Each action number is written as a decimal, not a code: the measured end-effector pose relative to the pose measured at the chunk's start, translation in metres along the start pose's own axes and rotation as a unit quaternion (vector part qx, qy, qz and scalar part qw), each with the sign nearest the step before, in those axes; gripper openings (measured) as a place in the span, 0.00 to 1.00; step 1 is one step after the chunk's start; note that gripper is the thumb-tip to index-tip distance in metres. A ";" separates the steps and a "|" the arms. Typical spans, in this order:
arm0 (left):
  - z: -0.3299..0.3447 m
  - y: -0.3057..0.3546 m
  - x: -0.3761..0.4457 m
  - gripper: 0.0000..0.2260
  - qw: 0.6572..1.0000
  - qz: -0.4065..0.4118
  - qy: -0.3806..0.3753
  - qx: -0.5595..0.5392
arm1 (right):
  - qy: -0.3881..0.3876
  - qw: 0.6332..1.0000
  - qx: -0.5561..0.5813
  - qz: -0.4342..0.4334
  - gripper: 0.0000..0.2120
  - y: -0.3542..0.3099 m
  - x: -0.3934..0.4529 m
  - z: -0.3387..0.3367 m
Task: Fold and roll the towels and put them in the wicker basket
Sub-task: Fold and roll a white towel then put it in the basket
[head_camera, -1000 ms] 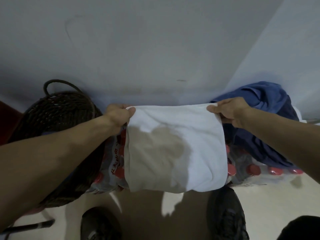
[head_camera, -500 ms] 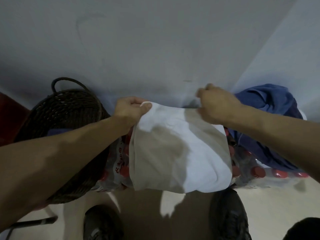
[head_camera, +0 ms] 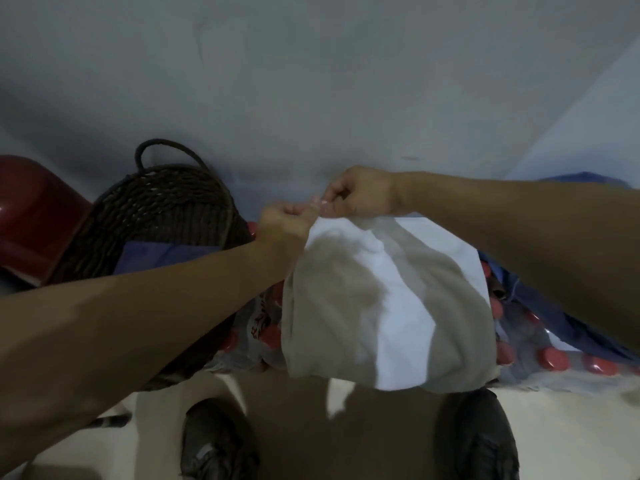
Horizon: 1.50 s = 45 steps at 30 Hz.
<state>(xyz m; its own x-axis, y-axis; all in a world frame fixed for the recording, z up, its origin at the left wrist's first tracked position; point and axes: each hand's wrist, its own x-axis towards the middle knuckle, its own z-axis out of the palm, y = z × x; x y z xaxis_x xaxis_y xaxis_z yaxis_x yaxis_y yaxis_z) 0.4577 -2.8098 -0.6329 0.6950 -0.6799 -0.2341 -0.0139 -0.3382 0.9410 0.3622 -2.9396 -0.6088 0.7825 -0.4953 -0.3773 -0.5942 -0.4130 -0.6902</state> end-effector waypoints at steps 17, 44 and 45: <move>-0.087 -0.091 -0.120 0.10 0.923 -0.201 -0.285 0.163 | 0.167 0.980 -0.087 0.065 0.15 0.015 0.030 0.067; -0.111 -0.104 -0.111 0.12 0.856 -0.299 -0.345 0.241 | 0.199 0.961 -0.191 0.014 0.15 0.016 0.039 0.080; -0.110 -0.101 -0.107 0.11 0.835 -0.322 -0.356 0.269 | 0.186 0.963 -0.195 0.022 0.15 0.014 0.039 0.075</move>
<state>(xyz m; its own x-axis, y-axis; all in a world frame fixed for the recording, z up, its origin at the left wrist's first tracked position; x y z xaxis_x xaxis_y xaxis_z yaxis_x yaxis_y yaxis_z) 0.4638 -2.6308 -0.6755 0.0819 -0.3947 -0.9152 -0.2562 -0.8957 0.3634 0.3983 -2.9070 -0.6794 0.6771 -0.7286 -0.1033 -0.7069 -0.6048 -0.3667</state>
